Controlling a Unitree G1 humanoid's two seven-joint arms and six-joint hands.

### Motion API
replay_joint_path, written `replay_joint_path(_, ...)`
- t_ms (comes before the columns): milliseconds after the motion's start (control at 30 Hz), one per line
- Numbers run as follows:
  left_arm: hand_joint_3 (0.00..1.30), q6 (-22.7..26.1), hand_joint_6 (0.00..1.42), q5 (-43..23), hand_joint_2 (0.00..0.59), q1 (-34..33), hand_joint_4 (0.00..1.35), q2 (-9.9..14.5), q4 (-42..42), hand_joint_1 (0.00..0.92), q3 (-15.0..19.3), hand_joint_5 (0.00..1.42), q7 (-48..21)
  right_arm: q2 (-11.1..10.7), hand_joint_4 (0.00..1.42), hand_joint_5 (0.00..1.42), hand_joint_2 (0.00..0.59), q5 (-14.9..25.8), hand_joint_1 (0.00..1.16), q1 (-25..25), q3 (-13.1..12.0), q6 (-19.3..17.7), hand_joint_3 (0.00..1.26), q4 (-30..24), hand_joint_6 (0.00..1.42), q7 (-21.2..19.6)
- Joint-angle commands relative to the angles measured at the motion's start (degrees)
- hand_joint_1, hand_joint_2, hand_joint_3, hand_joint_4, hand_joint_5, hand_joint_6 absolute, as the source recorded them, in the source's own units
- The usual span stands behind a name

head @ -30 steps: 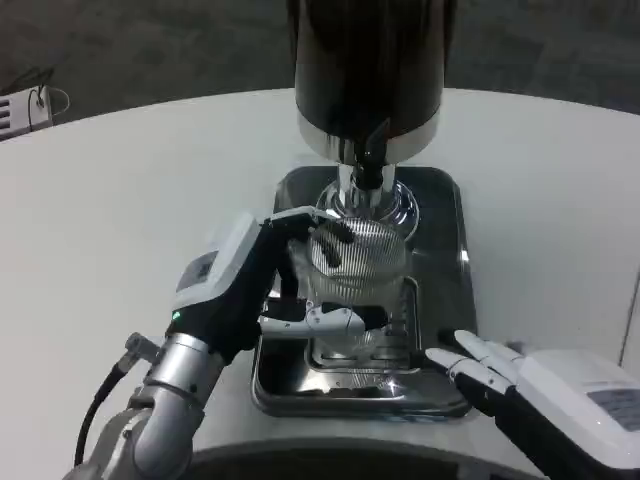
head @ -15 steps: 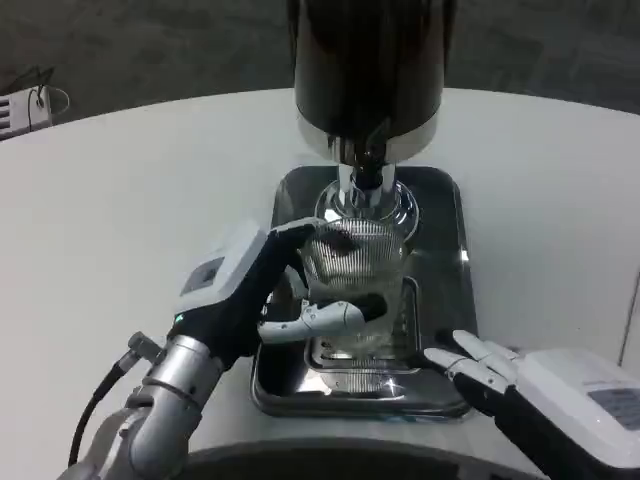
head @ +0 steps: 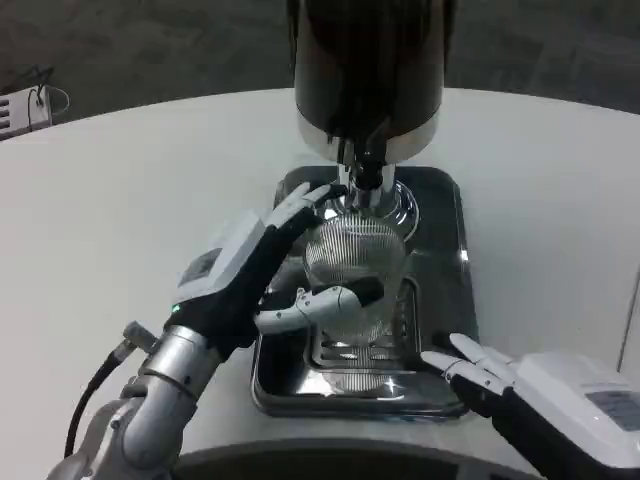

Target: Grasp the cup under the faucet to collect the drink, then remove the cup.

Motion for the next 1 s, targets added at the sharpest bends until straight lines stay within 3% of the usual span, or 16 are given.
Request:
replay_joint_path(33, 0.15, -0.4, 0.39, -2.6, 0.005, 4.7, 0.02, 2.5, -5.3, 0.104, 1.7, 0.20, -1.8, -0.1, 0.00, 0.06, 0.465, 0.2, 0.58, 0.3, 0.7, 0.3, 0.13, 0.4, 0.08, 0.3)
replay_joint_path(300, 0.16, 2.0, 0.39, -7.8, 0.006, 12.4, 0.03, 5.2, -16.7, 0.086, 6.4, 0.20, -5.7, 0.1, 0.00, 0.06, 0.465, 0.2, 0.58, -0.1, 1.1, 0.7, 0.13, 0.9, 0.08, -0.1)
replay_joint_path(533, 0.15, 3.3, 0.30, -16.7, 0.025, 15.8, 0.08, 5.5, -27.4, 0.062, 9.8, 0.21, -12.5, 0.3, 0.00, 0.06, 0.465, -0.1, 0.58, -0.9, 2.1, 0.7, 0.13, 1.6, 0.08, -0.3)
replay_joint_path(733, 0.15, 5.8, 0.27, -23.7, 0.040, 15.6, 0.09, 4.9, -35.0, 0.029, 10.1, 0.21, -19.0, 0.4, 0.00, 0.06, 0.465, -0.3, 0.58, -1.1, 2.5, 0.7, 0.13, 1.8, 0.08, -0.4)
replay_joint_path(1000, 0.14, 9.4, 0.26, -27.0, 0.041, 13.7, 0.09, 3.8, -39.4, 0.026, 9.3, 0.21, -24.0, 0.6, 0.00, 0.06, 0.465, -0.7, 0.58, -0.7, 2.6, 0.7, 0.13, 1.4, 0.08, -0.5)
